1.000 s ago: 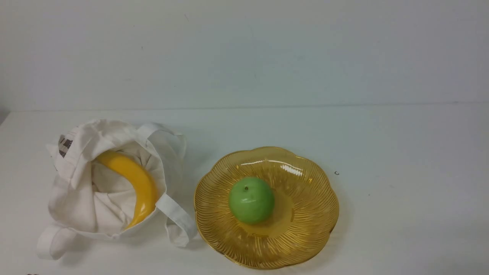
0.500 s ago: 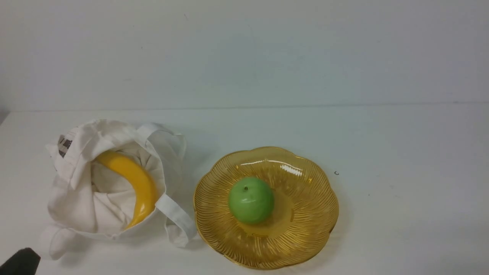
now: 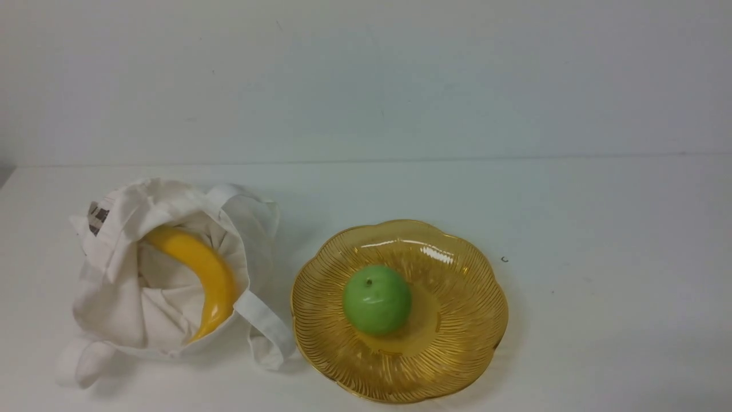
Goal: Take the fruit out of the cloth bag on the white table and place them on a plate.
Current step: 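Reach into the white bag and grasp the banana with the left gripper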
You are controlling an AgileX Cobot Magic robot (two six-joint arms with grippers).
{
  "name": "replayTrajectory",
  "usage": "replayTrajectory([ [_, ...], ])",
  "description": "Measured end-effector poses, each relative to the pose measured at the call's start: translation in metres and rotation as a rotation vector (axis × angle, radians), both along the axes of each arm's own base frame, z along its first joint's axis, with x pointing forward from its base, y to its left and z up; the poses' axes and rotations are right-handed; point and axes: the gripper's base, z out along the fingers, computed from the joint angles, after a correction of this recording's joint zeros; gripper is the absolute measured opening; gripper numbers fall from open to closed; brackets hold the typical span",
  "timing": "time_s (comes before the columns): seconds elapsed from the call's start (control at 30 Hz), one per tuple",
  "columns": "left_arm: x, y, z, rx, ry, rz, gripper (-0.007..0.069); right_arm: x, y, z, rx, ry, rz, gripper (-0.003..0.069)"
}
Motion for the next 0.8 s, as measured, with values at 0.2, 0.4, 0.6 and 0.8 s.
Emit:
replayTrajectory([
  [0.2,0.056,-0.021,0.003,0.261,0.481,-0.209,-0.0008,0.0,0.0,0.0,0.0,0.0,0.0,-0.0014],
  [0.4,0.123,-0.025,-0.03,0.424,0.954,-0.355,-0.0008,0.0,0.0,0.0,0.0,0.0,0.0,-0.0014],
  [0.6,0.177,-0.027,-0.053,0.458,1.124,-0.411,-0.0008,0.0,0.0,0.0,0.0,0.0,0.0,-0.0014],
  [0.8,0.214,-0.025,-0.076,0.47,1.123,-0.36,0.0055,0.0,0.0,0.0,0.0,0.0,0.0,-0.0014],
])
